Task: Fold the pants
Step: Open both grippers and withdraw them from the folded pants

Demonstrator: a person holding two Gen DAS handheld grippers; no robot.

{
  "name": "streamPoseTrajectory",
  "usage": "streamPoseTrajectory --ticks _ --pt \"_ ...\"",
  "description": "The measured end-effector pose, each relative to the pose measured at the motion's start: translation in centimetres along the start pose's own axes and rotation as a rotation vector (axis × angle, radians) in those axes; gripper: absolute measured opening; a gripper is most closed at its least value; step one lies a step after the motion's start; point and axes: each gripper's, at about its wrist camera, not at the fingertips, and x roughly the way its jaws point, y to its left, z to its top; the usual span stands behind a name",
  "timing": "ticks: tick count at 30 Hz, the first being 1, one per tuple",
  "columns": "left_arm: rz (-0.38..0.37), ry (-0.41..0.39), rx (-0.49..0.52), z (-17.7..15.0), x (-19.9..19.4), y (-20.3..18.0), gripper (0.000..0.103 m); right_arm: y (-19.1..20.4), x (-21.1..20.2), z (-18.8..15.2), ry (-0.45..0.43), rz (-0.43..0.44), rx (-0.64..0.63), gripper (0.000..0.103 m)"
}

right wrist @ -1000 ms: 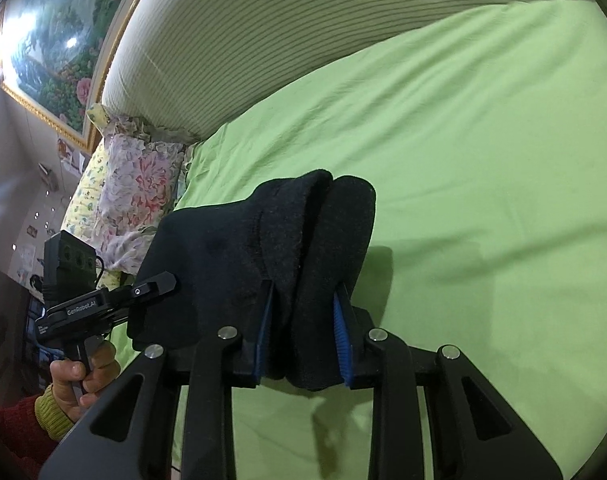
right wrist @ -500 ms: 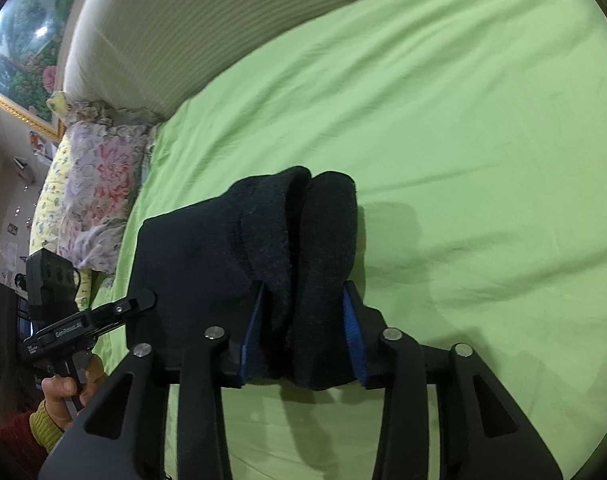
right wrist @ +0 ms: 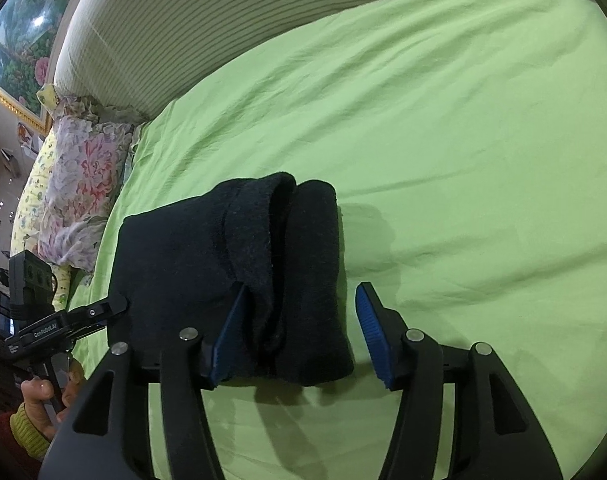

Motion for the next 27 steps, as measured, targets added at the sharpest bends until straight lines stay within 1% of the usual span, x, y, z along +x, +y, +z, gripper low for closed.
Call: streamPoseTrajectory --ticks 3,6,10,14,18,20,23,27 --pt "0.015 -0.005 0.001 -0.4 -0.3 -0.3 0.072 0.4 -0.6 0.0 -0.012 -0.007 -0.010 0.059" --pt "0.046 -0.014 0.020 -0.9 -0.8 -0.8 0.074 0.8 -1.0 -0.2 -0.021 -0.005 -0.021 0.061" --pt "0.076 -0.030 0.044 -1.7 -1.7 -1.6 0.075 1.5 -1.7 -0.7 -0.030 -0.014 -0.049 0.061" --pt "0.094 -0.046 0.048 -2.4 -2.5 -1.9 0.077 1.8 -2.5 -1.3 -0.050 -0.008 -0.063 0.062" --pt "0.116 -0.084 0.050 -3.7 -3.4 -2.3 0.079 2.3 -3.4 -1.9 -0.077 0.006 -0.081 0.066" --pt "0.129 -0.100 0.067 -4.5 -3.7 -2.6 0.079 2.6 -3.7 -2.2 -0.086 0.008 -0.098 0.067" --pt "0.151 -0.115 0.087 -5.5 -4.2 -3.2 0.080 3.1 -4.1 -2.8 -0.099 0.001 -0.131 0.068" --pt "0.174 -0.139 0.098 -6.3 -4.4 -3.9 0.080 3.8 -4.4 -3.5 -0.117 -0.008 -0.171 0.072"
